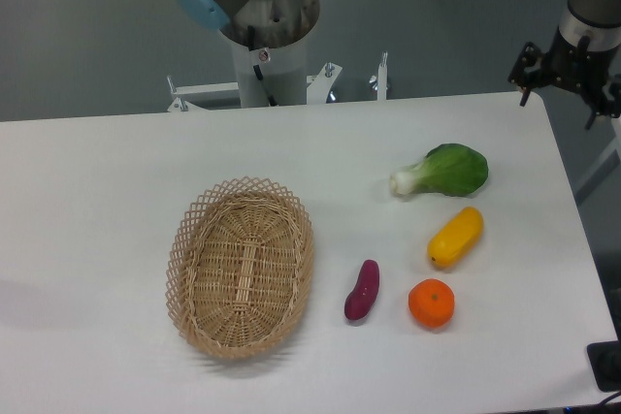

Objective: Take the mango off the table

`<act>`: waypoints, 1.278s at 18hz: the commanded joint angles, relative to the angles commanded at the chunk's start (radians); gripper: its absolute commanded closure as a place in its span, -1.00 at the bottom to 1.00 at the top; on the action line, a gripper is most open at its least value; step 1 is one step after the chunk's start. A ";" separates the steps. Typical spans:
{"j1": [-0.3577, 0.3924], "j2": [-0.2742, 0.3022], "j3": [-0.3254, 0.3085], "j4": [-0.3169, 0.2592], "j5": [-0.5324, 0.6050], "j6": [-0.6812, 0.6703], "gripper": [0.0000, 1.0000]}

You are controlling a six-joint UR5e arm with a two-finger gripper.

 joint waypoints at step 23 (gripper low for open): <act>0.006 -0.047 -0.172 0.255 -0.037 0.006 -1.00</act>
